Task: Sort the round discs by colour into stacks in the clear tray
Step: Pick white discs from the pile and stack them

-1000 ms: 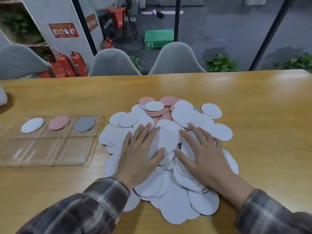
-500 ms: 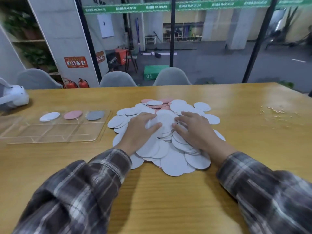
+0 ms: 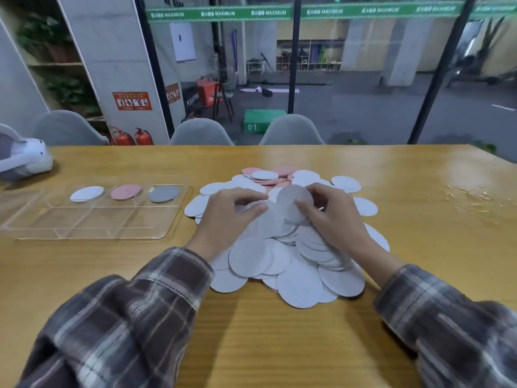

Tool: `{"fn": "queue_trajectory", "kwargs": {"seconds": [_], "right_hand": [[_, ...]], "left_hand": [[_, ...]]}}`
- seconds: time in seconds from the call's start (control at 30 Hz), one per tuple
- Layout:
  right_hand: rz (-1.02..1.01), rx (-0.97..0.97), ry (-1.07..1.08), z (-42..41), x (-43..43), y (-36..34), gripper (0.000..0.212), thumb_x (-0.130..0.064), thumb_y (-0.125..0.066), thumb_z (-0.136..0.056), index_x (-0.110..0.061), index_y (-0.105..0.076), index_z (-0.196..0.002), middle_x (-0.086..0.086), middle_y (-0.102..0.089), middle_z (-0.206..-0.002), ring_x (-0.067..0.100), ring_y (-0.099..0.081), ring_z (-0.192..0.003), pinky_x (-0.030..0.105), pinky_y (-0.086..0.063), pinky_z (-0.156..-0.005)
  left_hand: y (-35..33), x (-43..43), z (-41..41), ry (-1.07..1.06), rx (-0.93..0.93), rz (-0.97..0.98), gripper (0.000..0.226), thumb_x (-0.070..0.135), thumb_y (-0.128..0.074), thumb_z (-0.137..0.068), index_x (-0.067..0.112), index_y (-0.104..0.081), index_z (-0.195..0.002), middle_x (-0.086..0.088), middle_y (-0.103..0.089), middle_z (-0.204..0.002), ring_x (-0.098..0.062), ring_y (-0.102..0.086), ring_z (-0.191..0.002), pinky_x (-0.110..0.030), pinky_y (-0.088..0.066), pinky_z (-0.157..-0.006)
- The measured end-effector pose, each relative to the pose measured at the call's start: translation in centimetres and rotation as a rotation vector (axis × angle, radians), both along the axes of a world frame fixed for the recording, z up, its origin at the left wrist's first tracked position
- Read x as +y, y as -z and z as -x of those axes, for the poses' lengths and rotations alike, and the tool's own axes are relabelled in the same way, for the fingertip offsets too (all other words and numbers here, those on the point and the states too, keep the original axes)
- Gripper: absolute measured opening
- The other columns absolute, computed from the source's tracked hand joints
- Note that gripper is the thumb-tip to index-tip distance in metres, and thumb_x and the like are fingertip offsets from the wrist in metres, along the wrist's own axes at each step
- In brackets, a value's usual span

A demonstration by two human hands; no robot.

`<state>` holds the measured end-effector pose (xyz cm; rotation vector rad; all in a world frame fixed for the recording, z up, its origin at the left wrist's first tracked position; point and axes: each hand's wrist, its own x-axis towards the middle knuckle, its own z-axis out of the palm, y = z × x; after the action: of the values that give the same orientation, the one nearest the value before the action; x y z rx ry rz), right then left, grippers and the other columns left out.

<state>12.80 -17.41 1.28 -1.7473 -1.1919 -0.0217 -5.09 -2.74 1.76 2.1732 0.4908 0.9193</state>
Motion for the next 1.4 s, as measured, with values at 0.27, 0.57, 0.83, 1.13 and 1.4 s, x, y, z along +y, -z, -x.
{"fn": "queue_trajectory", "kwargs": {"seconds": [0.27,0.57,0.83,1.13,1.4], "right_hand": [[-0.015,0.073,0.002,0.1,-0.3,0.0,0.008,-0.024,-0.063,-0.099,-0.023,-0.069,-0.093,-0.008,-0.071,-0.081,0.012,-0.063,-0.071,0.038,-0.054,-0.066],[-0.033,0.245,-0.125,1.4,-0.7,-0.8,0.021,-0.014,-0.049,-0.105,-0.013,-0.069,-0.102,0.009,-0.069,-0.096,0.028,-0.069,-0.085,0.033,-0.062,-0.069],[-0.041,0.154,-0.164,2.7,-0.5,-0.8,0.009,-0.022,-0.066,-0.099,-0.015,-0.071,-0.099,-0.004,-0.076,-0.090,0.016,-0.073,-0.083,0.039,-0.062,-0.071],[0.046,0.102,-0.052,2.3,-0.5,-0.3,0.018,-0.022,-0.058,-0.103,-0.006,-0.065,-0.098,0.013,-0.071,-0.092,0.016,-0.072,-0.066,0.035,-0.060,-0.064],[0.042,0.163,-0.039,2.8,-0.1,-0.7,0.021,-0.024,-0.055,-0.105,-0.007,-0.066,-0.099,0.018,-0.069,-0.091,0.018,-0.074,-0.062,0.041,-0.062,-0.067]], "left_hand": [[-0.7,0.1,-0.1,0.056,-0.061,0.247,0.014,0.000,-0.076,-0.087,0.013,-0.080,-0.091,0.008,-0.079,-0.087,-0.004,-0.072,-0.083,-0.015,-0.053,-0.075],[-1.1,-0.4,0.0,0.032,-0.182,0.252,0.007,0.014,-0.083,-0.086,0.015,-0.082,-0.093,0.003,-0.080,-0.092,-0.016,-0.073,-0.091,-0.025,-0.056,-0.083],[-1.1,-1.5,0.0,-0.037,-0.192,0.050,0.012,0.019,-0.086,-0.085,0.016,-0.080,-0.095,0.007,-0.078,-0.086,-0.008,-0.073,-0.080,-0.016,-0.055,-0.077],[0.1,1.4,3.1,0.028,0.290,-0.263,0.035,0.047,-0.082,-0.084,0.026,-0.078,-0.111,0.017,-0.071,-0.104,0.002,-0.062,-0.100,-0.008,-0.041,-0.084],[0.2,1.3,2.9,0.039,0.323,-0.185,0.039,0.038,-0.088,-0.080,0.026,-0.077,-0.115,0.012,-0.062,-0.100,-0.002,-0.058,-0.095,-0.014,-0.041,-0.078]]}}
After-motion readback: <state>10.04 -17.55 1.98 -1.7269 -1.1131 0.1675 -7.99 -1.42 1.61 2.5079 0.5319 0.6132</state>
